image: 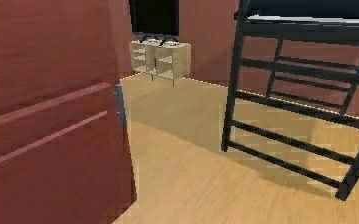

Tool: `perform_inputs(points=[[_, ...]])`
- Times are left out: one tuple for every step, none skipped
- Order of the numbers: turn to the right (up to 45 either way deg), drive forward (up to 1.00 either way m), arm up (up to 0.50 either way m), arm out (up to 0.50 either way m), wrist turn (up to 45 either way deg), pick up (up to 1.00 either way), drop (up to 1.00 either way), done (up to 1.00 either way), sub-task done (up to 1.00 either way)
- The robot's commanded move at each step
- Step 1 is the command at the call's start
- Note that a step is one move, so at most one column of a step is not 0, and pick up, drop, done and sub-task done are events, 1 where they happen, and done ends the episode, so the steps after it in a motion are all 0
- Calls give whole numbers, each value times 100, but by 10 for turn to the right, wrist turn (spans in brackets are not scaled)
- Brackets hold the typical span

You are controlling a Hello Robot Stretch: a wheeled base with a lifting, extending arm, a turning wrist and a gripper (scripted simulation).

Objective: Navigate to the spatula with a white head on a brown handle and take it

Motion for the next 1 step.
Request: perform_inputs(points=[[0, 80, 0, 0, 0, 0, 0, 0, 0]])
